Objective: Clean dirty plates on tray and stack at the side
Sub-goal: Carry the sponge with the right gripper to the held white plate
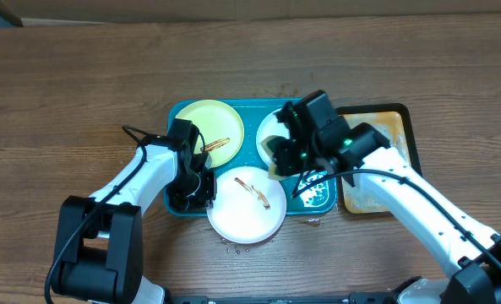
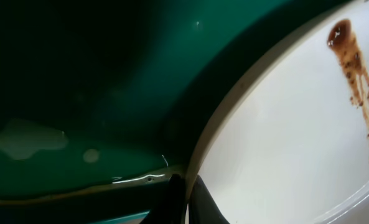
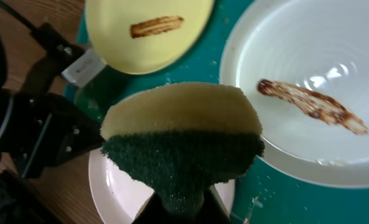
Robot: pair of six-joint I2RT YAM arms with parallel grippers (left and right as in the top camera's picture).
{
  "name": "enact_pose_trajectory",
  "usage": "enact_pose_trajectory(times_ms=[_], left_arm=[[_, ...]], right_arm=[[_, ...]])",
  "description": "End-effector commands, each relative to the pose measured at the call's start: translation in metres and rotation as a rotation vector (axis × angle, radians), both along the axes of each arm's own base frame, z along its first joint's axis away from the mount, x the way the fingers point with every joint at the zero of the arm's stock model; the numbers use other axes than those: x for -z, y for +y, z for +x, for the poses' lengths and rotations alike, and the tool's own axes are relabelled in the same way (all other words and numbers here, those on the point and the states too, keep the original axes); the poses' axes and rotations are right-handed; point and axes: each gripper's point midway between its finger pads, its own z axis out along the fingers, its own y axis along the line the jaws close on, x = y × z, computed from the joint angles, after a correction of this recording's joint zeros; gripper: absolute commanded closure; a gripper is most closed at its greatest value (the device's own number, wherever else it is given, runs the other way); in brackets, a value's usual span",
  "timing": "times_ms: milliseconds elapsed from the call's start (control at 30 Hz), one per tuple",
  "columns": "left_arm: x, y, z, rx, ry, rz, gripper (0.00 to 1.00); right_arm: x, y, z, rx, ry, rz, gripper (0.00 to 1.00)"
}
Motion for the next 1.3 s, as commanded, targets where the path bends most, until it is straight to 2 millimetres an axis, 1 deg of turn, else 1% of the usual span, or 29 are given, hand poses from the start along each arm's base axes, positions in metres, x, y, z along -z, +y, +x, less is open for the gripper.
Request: enact_pose_trajectory(times_ms=[0, 133, 167, 267, 300, 400, 533, 667, 833, 1100, 1267], left_arm=[[0.007, 0.002, -0.005, 0.002, 0.018, 0.018, 0.96], [0.007, 0.001, -0.005, 0.002, 0.016, 0.018, 0.96], [0.007, 0.001, -0.004, 0.002, 0.014, 0.017, 0.96], [0.007, 0.001, -0.004, 0.002, 0.014, 0.017, 0.96], [0.007, 0.001, -0.004, 0.002, 0.014, 0.017, 0.96], [0.007, 0.001, -0.004, 0.002, 0.014, 0.017, 0.96], [0.007, 0.001, -0.004, 0.002, 0.015, 0.016, 0.96], [0.007, 0.001, -0.004, 0.002, 0.015, 0.014, 0.96], [0.007, 0.001, -0.004, 0.002, 0.015, 0.013, 0.96], [0.007, 0.001, -0.004, 0.002, 0.015, 0.013, 0.96], [0.007, 0.001, -0.005, 0.002, 0.015, 0.013, 0.96]], right_arm=[[0.003, 0.021, -0.005, -0.023, 0.0, 0.031, 0.96], [0.006, 0.041, -0.008, -0.05, -0.014, 0.055, 0.96], [0.011, 0.051, -0.011, -0.064, -0.008, 0.057, 0.96], [0.026, 0.065, -0.02, -0.095, 0.017, 0.045, 0.96], [0.038, 0.072, -0.025, -0.114, 0.033, 0.031, 0.96], [0.057, 0.08, -0.032, -0.138, 0.062, 0.007, 0.96], [0.076, 0.086, -0.035, -0.153, 0.085, -0.015, 0.96], [0.087, 0.092, -0.03, -0.153, 0.078, -0.01, 0.96], [0.096, 0.096, -0.026, -0.14, 0.079, -0.002, 0.96], [0.113, 0.101, -0.021, -0.024, 0.153, 0.017, 0.96], [0.116, 0.108, -0.014, -0.011, 0.138, 0.044, 0.96]])
